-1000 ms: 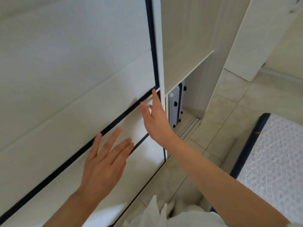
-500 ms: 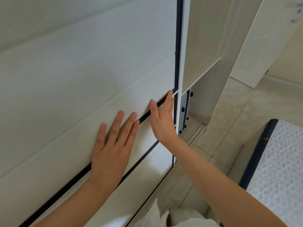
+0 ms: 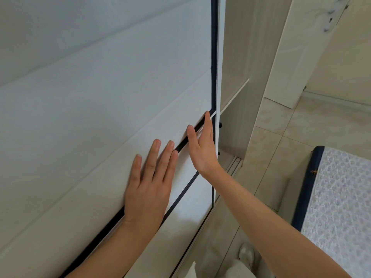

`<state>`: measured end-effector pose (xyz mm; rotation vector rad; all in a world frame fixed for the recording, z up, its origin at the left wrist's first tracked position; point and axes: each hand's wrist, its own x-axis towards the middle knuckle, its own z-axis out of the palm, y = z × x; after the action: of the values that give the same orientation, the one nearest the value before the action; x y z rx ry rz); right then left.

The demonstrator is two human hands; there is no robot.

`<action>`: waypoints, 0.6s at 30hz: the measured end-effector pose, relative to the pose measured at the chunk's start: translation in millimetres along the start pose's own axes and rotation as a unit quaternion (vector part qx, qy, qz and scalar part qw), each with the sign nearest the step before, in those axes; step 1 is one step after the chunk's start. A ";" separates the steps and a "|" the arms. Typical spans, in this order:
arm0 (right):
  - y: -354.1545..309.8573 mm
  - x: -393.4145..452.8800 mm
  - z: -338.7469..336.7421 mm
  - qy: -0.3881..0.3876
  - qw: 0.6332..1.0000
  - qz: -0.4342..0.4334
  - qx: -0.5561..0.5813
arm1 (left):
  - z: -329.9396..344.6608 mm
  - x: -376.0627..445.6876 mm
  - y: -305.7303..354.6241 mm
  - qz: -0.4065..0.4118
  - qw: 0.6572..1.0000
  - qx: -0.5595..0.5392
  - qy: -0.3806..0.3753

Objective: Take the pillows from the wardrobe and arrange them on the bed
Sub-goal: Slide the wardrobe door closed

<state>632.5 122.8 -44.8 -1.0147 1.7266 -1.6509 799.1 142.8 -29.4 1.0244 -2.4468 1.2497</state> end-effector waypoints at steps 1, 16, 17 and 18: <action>1.8 7.9 -5.6 0.003 1.000 0.000 -0.001 | 1.9 8.0 4.2 0.001 1.000 -0.002 0.001; 24.8 152.7 -116.6 -0.019 1.000 0.012 0.022 | 23.7 162.3 87.4 -0.015 0.999 -0.021 -0.048; 25.9 162.8 -124.2 -0.022 0.999 0.014 0.022 | 25.2 173.7 93.2 -0.017 0.998 -0.024 -0.050; 27.1 172.7 -131.5 -0.024 0.999 0.016 0.023 | 26.8 184.7 99.0 -0.018 0.998 -0.026 -0.052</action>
<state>423.7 58.0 -37.9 -0.9936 1.6587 -1.6258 600.4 71.4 -22.1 1.1414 -2.5107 1.1427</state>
